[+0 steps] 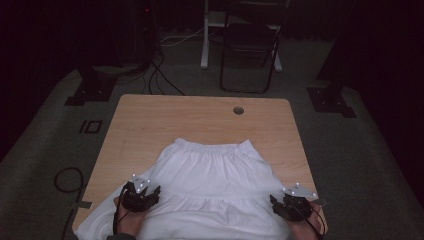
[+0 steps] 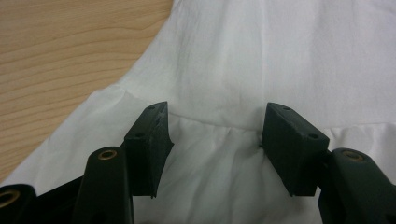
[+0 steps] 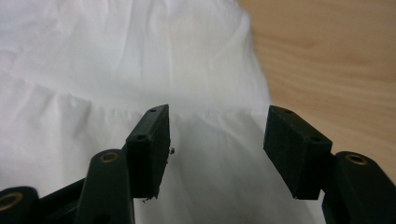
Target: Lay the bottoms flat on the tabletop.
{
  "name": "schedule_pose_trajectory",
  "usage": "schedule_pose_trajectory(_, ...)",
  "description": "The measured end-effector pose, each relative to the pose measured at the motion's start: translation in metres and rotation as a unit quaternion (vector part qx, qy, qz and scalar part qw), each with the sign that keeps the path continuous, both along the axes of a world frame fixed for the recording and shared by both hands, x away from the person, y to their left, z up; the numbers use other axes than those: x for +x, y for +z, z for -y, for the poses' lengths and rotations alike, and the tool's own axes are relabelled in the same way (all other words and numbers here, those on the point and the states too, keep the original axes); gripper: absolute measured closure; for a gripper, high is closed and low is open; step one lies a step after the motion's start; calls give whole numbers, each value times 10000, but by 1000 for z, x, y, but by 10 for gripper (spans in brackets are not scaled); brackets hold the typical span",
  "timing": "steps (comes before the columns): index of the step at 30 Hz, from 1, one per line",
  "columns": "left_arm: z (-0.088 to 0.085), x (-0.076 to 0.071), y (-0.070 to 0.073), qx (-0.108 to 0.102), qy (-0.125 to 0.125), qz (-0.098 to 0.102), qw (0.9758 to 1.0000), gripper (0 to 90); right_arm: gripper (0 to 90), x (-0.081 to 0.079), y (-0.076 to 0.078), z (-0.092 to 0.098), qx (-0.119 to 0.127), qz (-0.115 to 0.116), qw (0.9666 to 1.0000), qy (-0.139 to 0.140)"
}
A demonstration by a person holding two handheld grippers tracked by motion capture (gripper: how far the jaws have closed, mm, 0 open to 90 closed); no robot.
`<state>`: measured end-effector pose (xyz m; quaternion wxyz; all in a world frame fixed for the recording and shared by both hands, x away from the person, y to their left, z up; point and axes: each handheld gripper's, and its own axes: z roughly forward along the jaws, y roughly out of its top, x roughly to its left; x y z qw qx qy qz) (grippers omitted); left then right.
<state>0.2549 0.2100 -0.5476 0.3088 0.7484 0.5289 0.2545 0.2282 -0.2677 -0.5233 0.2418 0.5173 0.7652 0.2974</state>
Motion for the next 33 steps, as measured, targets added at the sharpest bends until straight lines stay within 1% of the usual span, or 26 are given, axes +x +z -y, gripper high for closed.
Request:
schedule_pose_trajectory(1, -1, 0, 0, -22, -8, 9, 10000, 416, 407, 0, 0, 0, 0, 0, 10000, 0)
schedule_pose_trajectory(2, -1, -1, -1, -75, 10, 20, 10000, 417, 407, 0, -3, 0, -4, -55, 10000, 12)
schedule_pose_trajectory(4, -2, -2, -2, -173, 39, 38, 9998, 417, 407, 1, -11, -1, -29, -170, 9998, 41)
schedule_pose_trajectory(5, -3, -2, -2, -197, 45, 16, 9998, 416, 396, 3, -17, -3, -55, -245, 9997, 55)
schedule_pose_trajectory(7, -4, -1, -2, -220, 34, -3, 9998, 415, 390, 4, -19, -3, -20, -214, 9998, 57)
schedule_pose_trajectory(9, -4, 0, -3, -228, 28, 0, 9997, 412, 381, 12, -19, -3, 32, -259, 9997, 39)
schedule_pose_trajectory(10, -4, 0, -3, -233, 36, 2, 9997, 412, 381, 12, -19, -3, 32, -259, 9997, 39)
schedule_pose_trajectory(13, -4, 4, -3, -227, 39, -2, 9997, 408, 377, 22, -21, -5, 94, -193, 9998, 16)
schedule_pose_trajectory(14, -4, 4, -3, -227, 39, -2, 9997, 408, 377, 22, -21, -5, 94, -193, 9998, 16)
schedule_pose_trajectory(15, -5, 9, -2, -210, 32, -4, 9998, 405, 377, 36, -20, -8, 91, -204, 9998, -15)
schedule_pose_trajectory(16, -5, 15, -2, -214, 23, -4, 9998, 404, 377, 41, -20, -9, 90, -227, 9997, -27)
schedule_pose_trajectory(18, -6, 21, -2, -221, 59, -1, 9997, 404, 378, 51, -20, -11, 80, -245, 9997, -3)
schedule_pose_trajectory(21, -8, 32, -2, -207, 103, 1, 9997, 405, 378, 65, -20, -12, 107, -182, 9998, -5)
schedule_pose_trajectory(23, -10, 40, -2, -216, 140, 21, 9997, 406, 378, 75, -20, -13, 104, -181, 9998, -26)
schedule_pose_trajectory(26, -12, 55, -2, -213, 214, 25, 9995, 406, 380, 87, -19, -14, 44, -203, 9998, 12)
schedule_pose_trajectory(27, -13, 59, -2, -209, 247, 28, 9995, 407, 380, 90, -19, -14, 90, -206, 9997, 12)
schedule_pose_trajectory(33, -16, 83, -1, -228, 380, 41, 9990, 412, 388, 109, -20, -13, 120, -123, 9999, -23)
